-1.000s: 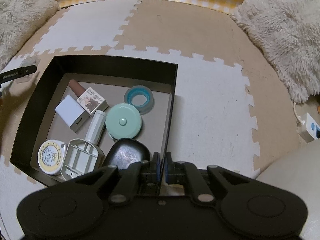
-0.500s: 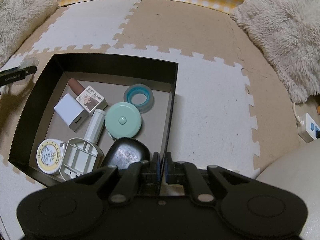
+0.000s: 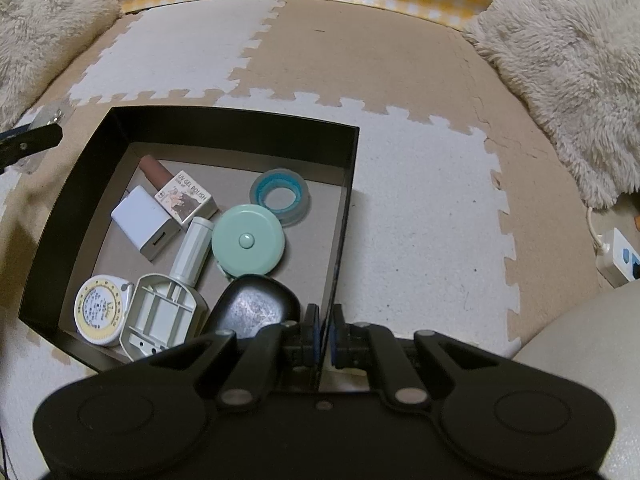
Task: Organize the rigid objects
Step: 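Carry the nail tip case into the black box and open the left tool, then open the right tool off the black earbud case while withdrawing the left tool from the box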
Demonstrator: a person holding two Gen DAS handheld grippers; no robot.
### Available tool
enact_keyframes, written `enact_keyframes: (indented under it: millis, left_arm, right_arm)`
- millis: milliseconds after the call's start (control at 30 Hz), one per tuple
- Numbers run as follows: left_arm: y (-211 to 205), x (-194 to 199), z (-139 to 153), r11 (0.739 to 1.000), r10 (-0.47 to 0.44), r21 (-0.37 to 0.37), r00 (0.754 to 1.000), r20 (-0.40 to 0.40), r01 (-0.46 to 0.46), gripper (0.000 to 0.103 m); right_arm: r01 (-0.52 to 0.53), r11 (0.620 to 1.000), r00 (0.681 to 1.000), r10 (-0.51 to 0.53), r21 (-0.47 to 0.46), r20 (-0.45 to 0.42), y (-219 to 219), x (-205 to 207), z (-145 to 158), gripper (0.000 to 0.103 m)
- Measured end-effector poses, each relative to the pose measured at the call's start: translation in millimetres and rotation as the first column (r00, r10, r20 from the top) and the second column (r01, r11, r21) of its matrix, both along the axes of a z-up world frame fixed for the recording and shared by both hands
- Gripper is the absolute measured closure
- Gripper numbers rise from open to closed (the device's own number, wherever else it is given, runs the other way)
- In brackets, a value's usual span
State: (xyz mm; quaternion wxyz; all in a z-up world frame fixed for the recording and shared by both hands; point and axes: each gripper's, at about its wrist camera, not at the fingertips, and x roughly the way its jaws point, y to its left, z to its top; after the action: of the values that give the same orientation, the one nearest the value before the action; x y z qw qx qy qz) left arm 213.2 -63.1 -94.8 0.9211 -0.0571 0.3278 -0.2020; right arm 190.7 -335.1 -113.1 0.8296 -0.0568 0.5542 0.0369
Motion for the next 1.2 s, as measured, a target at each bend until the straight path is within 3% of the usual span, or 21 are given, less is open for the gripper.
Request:
enact_keyframes:
  millis: [233, 467, 600, 667, 700, 767, 967, 1200]
  left_arm:
    - [-68.1, -6.7, 8.2, 0.988, -0.138, -0.087, 0.986, -0.096, 0.130, 0.028]
    - [-120.1, 14.3, -19.4, 0.984, -0.140, -0.141, 0.963, -0.229, 0.110, 0.028]
    - [-136.0, 25.5, -31.4, 0.986, -0.108, -0.155, 0.961, -0.256, 0.070, 0.027]
    - [-141.5, 29.6, -33.8, 0.988, -0.092, -0.144, 0.961, -0.261, 0.056, 0.025]
    - [-142.5, 30.8, -34.0, 0.990, -0.090, -0.133, 0.960, -0.265, 0.056, 0.014]
    - [-142.1, 29.5, -30.9, 0.990, -0.087, -0.126, 0.962, -0.258, 0.056, 0.004]
    - [-134.7, 18.8, -17.7, 0.990, -0.116, -0.108, 0.962, -0.247, 0.092, 0.000]
    - [-124.1, 0.2, -2.6, 0.992, -0.123, -0.023, 0.967, -0.221, 0.121, 0.000]
  right_arm:
    - [-0.011, 1.000, 1.000, 0.011, -0.003, -0.001, 0.6, 0.7, -0.2, 0.097]
    - [-0.011, 1.000, 1.000, 0.011, 0.003, 0.003, -0.4, 0.1, -0.6, 0.097]
    - [-0.013, 1.000, 1.000, 0.013, 0.007, 0.006, -0.9, -0.5, -0.3, 0.097]
    - [-0.013, 1.000, 1.000, 0.013, 0.010, 0.006, -1.3, -0.4, -0.1, 0.097]
    - [-0.014, 1.000, 1.000, 0.014, 0.011, 0.006, -1.4, -0.4, 0.0, 0.097]
    - [-0.016, 1.000, 1.000, 0.016, 0.012, 0.007, -1.8, -0.6, 0.2, 0.097]
    - [-0.019, 1.000, 1.000, 0.019, 0.017, 0.008, -2.6, -0.6, 0.1, 0.097]
    - [-0.021, 0.999, 1.000, 0.021, 0.029, 0.011, -4.1, -0.5, 0.0, 0.097]
